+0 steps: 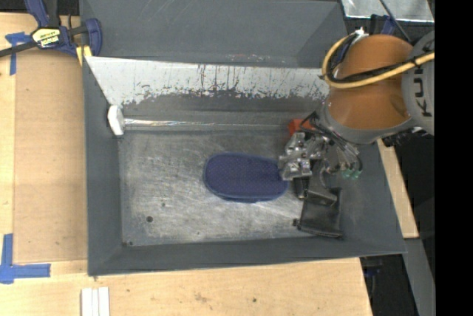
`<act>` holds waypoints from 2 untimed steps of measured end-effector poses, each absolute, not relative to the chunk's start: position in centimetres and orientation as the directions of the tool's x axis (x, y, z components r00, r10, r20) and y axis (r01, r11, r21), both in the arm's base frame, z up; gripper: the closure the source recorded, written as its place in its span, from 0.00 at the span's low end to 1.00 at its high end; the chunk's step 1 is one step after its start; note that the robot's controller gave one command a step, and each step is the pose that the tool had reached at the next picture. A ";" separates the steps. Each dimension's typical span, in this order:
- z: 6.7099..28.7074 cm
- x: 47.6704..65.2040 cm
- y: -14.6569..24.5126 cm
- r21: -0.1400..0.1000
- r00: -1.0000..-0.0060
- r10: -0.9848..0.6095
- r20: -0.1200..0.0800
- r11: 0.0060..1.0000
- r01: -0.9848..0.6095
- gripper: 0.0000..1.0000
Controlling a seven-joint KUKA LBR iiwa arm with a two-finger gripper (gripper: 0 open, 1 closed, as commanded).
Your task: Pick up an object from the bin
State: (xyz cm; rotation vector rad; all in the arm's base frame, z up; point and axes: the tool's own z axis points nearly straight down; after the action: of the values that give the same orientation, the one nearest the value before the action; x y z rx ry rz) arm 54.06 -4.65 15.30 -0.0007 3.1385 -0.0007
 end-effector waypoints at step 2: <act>7.1 53.6 -2.0 -0.001 -0.999 -0.035 -0.010 0.999 -0.035 0.00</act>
Offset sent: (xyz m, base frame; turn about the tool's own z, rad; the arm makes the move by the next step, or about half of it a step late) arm 0.0000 0.0000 0.0000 0.0000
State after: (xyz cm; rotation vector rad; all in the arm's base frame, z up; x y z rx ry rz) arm 53.56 -1.96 7.10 -0.0550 3.1310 -0.0015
